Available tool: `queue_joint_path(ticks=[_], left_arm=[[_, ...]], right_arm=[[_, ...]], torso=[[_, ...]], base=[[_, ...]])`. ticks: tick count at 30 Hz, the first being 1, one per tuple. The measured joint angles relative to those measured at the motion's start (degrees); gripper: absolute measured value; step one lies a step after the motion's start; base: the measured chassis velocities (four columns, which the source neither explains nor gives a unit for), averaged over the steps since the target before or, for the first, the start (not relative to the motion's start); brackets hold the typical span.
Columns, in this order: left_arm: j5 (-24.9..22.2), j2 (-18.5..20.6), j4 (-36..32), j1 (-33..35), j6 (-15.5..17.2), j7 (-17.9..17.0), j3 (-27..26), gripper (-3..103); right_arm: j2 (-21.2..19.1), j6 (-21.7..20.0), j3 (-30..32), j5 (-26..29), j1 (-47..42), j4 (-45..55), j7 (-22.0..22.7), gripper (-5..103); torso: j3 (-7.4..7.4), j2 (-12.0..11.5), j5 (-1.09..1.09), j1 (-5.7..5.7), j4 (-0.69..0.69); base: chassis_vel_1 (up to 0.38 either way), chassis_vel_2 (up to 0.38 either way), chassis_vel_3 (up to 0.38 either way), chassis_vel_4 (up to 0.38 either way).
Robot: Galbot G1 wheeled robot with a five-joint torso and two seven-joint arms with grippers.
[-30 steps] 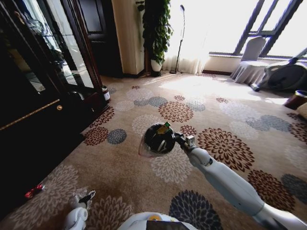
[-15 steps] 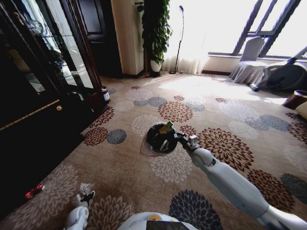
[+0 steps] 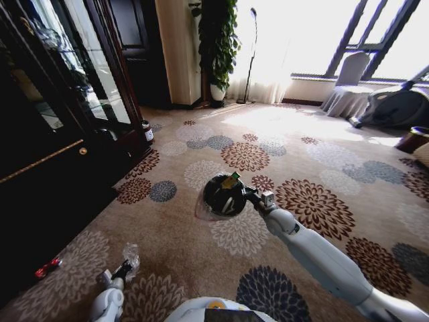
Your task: Pick up the trash from the ground and place it into the trash bin.
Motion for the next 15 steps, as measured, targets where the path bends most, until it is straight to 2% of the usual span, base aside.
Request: queue_joint_path(ticks=[3,5,6,9,11,14,15], left_arm=[[-1.32,0.01,-5.27,1.15,-1.61,2.07,0.26,0],[-3.61,0.43,-14.74,2.22,-2.38,5.23,0.93,0],[-3.61,0.43,-14.74,2.22,-2.38,5.23,0.93,0],[-8.10,2.48,-25.69,2.32,-3.66,13.26,2.95,0],[-9.06,2.93,-26.94,2.17,-3.66,14.36,3.44,0],[-14.63,5.27,-32.16,0.23,-2.14,18.34,7.42,0],[-14.63,5.27,-32.16,0.23,-2.14,18.34,7.42,0]], right_arm=[[0.34,0.00,-0.27,-0.23,-0.02,-0.44,-0.10,1],[1.14,-0.01,-1.06,-0.68,-0.03,-1.25,-0.34,1],[1.14,-0.01,-1.06,-0.68,-0.03,-1.25,-0.34,1],[2.56,-0.31,-2.88,-1.11,0.45,-3.29,-1.17,1],[2.79,-0.38,-3.15,-1.11,0.58,-3.61,-1.26,1],[4.45,-1.58,-4.92,0.21,1.93,-5.69,-1.82,1],[4.45,-1.58,-4.92,0.21,1.93,-5.69,-1.82,1]], torso=[[0.00,0.00,0.01,0.00,0.00],[0.00,0.00,0.00,0.00,-0.01],[0.00,0.00,0.00,0.00,-0.01],[0.00,0.00,0.01,0.00,-0.01],[0.00,0.00,0.01,0.00,0.00],[0.00,0.00,0.00,0.00,-0.01],[0.00,0.00,0.00,0.00,-0.01]], base=[[0.000,0.000,0.000,0.000],[0.000,0.000,0.000,0.000],[0.000,0.000,0.000,0.000],[0.000,0.000,0.000,0.000],[0.000,0.000,0.000,0.000],[0.000,0.000,0.000,0.000],[0.000,0.000,0.000,0.000]])
